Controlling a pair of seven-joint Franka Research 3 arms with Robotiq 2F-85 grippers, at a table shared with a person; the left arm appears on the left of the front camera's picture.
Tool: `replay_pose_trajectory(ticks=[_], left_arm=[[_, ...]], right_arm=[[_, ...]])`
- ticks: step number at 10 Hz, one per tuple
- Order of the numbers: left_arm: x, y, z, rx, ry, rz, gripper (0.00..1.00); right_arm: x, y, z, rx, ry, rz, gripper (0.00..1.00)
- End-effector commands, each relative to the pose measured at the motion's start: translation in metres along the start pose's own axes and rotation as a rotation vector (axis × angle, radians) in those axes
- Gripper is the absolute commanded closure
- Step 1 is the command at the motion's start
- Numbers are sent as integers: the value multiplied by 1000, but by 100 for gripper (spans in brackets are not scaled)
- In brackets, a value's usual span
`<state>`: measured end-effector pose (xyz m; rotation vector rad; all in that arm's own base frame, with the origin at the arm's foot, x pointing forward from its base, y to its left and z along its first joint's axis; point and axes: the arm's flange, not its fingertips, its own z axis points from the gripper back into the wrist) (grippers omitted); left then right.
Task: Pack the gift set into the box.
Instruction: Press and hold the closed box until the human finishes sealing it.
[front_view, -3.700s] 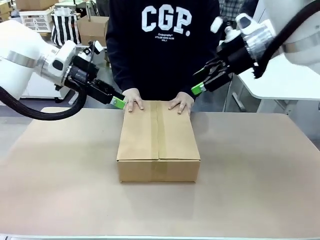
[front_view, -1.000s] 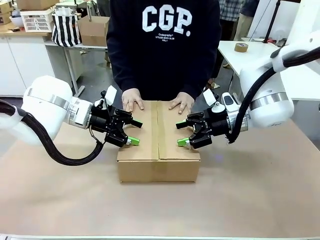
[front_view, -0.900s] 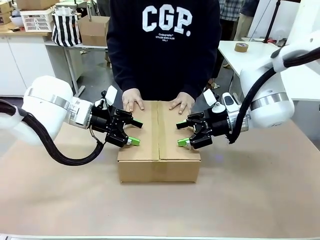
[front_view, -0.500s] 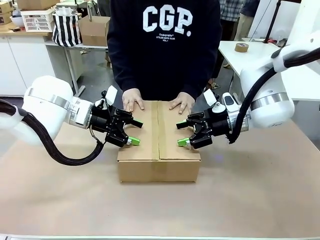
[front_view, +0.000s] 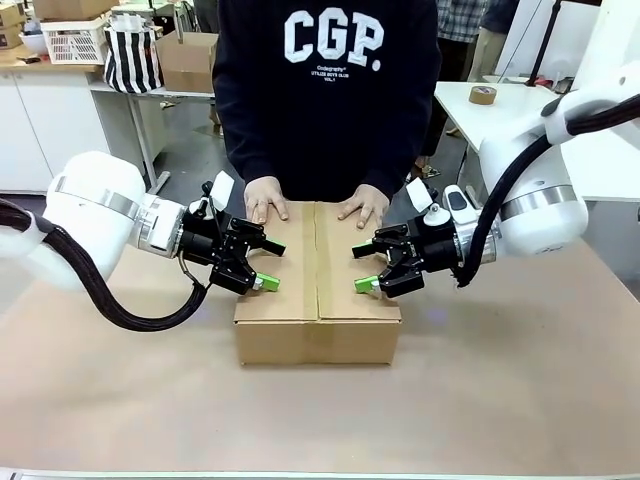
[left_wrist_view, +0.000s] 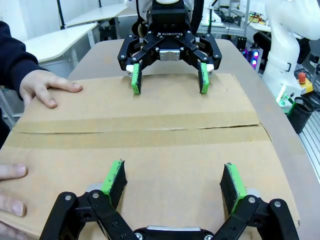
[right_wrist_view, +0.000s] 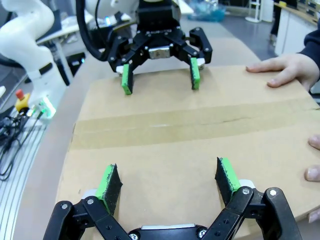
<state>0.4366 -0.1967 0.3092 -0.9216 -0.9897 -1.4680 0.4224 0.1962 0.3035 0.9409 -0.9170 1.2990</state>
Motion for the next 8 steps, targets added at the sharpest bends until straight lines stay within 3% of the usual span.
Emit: replay_pose_trajectory(ticks=[1,8], left_arm=[[-3,-2,0,-4,-6,-11,0],[-3,-2,0,-4,-6,-11,0]], right_arm=[[-3,3,0,6,-4,20,0],[-3,3,0,6,-4,20,0]])
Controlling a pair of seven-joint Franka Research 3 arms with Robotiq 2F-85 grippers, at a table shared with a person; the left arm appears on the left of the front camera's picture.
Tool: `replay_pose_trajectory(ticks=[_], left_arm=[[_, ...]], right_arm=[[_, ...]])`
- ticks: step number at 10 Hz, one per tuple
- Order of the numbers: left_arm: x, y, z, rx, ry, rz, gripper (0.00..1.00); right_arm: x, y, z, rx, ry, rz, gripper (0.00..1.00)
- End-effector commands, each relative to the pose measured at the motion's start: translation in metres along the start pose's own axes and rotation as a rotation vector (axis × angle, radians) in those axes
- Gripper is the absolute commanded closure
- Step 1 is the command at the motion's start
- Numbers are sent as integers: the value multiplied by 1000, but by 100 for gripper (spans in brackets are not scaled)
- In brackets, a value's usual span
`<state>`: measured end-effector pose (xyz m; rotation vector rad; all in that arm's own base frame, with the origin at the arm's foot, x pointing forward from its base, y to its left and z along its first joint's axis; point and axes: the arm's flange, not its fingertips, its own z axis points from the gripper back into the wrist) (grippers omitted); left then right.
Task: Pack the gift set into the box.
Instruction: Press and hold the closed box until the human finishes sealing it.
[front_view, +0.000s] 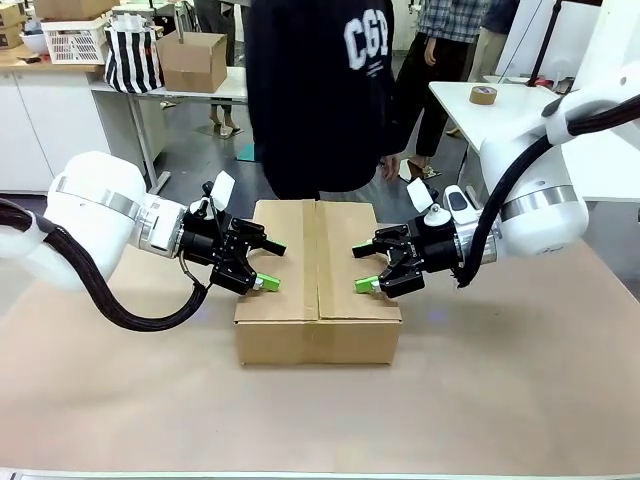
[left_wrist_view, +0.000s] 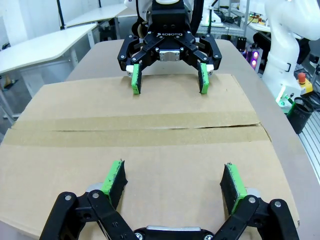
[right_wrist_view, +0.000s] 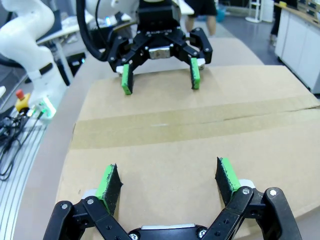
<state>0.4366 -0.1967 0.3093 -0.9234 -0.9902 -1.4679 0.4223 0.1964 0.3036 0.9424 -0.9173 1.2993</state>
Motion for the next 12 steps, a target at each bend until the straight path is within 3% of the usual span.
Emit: replay_pose_trajectory(ticks=[1,12], left_arm=[[-3,-2,0,-3,-4,-11,0],[-3,-2,0,-3,-4,-11,0]], right_arm=[[-3,2,0,5,-3,19,0],[-3,2,0,5,-3,19,0]])
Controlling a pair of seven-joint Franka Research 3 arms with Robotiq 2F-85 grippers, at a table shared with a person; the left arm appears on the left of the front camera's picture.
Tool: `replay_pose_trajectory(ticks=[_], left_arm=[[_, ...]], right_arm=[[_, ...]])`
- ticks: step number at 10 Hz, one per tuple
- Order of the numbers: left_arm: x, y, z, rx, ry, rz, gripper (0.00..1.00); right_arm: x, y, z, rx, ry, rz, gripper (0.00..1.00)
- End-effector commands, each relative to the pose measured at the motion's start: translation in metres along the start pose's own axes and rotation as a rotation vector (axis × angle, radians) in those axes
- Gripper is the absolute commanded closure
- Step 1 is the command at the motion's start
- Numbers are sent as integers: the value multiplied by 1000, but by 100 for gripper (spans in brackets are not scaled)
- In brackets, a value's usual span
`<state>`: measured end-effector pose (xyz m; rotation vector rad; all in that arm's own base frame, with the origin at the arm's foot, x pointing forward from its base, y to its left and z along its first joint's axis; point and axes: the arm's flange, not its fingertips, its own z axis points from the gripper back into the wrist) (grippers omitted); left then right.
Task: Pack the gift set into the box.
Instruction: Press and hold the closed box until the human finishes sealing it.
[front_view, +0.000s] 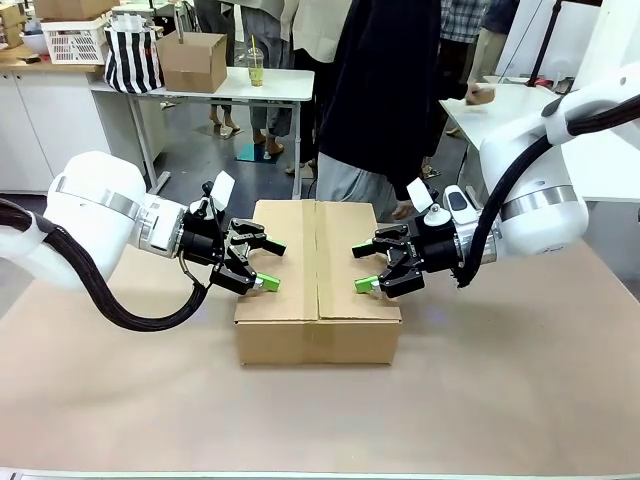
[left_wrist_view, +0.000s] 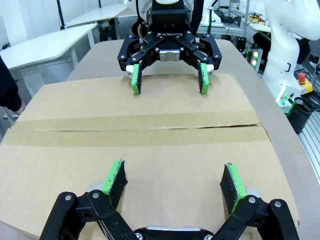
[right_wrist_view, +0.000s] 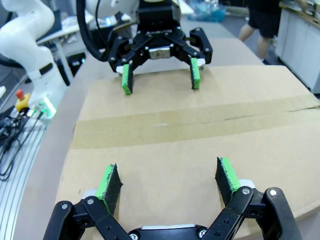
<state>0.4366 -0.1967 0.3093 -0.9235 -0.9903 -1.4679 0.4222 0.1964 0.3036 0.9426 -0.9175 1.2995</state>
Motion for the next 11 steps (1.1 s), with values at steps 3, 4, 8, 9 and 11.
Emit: replay_pose_trajectory(ticks=[3,4,8,9,11], left_arm=[[-3,-2,0,-3,-4,-11,0],[-3,-2,0,-3,-4,-11,0],[-3,-2,0,-3,-4,-11,0],[-3,-2,0,-3,-4,-11,0],[-3,-2,0,-3,-4,-11,0]], right_arm=[[-3,2,0,5,-3,19,0],[-3,2,0,5,-3,19,0],[-3,2,0,5,-3,19,0],[-3,2,0,5,-3,19,0],[-3,2,0,5,-3,19,0]])
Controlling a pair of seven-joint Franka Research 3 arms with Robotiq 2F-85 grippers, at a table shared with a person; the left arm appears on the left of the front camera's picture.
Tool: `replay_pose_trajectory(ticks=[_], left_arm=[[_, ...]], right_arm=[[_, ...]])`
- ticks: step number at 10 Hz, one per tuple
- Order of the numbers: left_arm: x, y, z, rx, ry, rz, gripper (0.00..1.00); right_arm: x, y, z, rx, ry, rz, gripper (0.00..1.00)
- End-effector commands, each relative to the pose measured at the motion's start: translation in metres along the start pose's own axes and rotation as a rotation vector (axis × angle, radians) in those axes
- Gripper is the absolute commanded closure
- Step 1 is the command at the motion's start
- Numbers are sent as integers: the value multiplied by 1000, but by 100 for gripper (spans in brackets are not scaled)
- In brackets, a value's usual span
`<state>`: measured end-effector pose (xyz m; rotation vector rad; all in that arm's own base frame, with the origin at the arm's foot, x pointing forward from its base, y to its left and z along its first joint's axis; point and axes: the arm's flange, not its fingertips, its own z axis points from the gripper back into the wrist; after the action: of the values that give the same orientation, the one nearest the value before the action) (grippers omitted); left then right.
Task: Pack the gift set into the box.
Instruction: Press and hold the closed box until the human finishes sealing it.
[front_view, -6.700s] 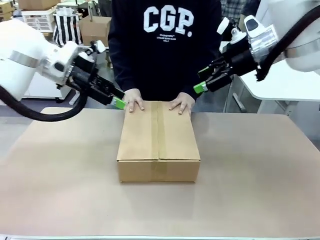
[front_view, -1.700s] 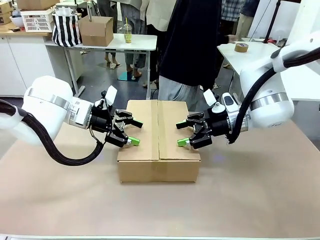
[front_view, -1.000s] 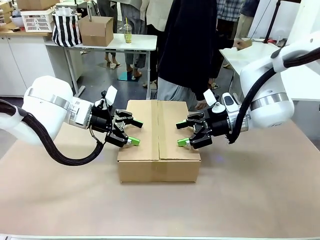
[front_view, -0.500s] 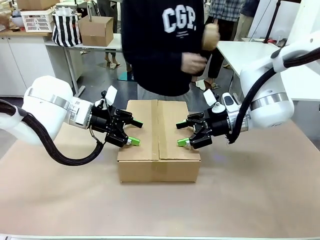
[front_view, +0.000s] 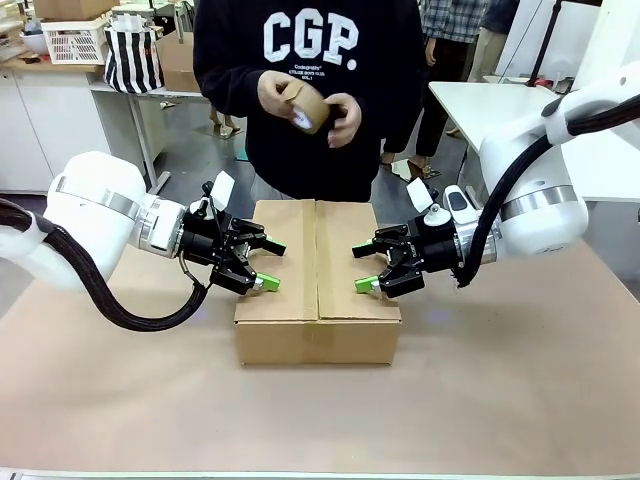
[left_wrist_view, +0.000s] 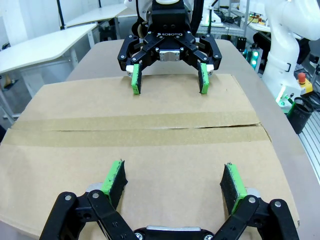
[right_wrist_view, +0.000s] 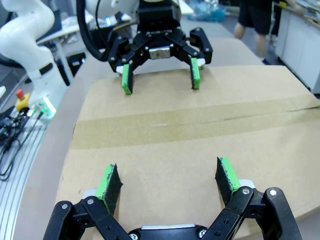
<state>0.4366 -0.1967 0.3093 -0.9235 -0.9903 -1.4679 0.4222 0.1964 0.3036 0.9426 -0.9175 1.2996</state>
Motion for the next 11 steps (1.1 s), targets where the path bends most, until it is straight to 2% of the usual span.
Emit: replay_pose_trajectory(ticks=[1,11], left_arm=[[-3,-2,0,-3,-4,-11,0],[-3,-2,0,-3,-4,-11,0]], right_arm=[[-3,2,0,5,-3,19,0],[-3,2,0,5,-3,19,0]])
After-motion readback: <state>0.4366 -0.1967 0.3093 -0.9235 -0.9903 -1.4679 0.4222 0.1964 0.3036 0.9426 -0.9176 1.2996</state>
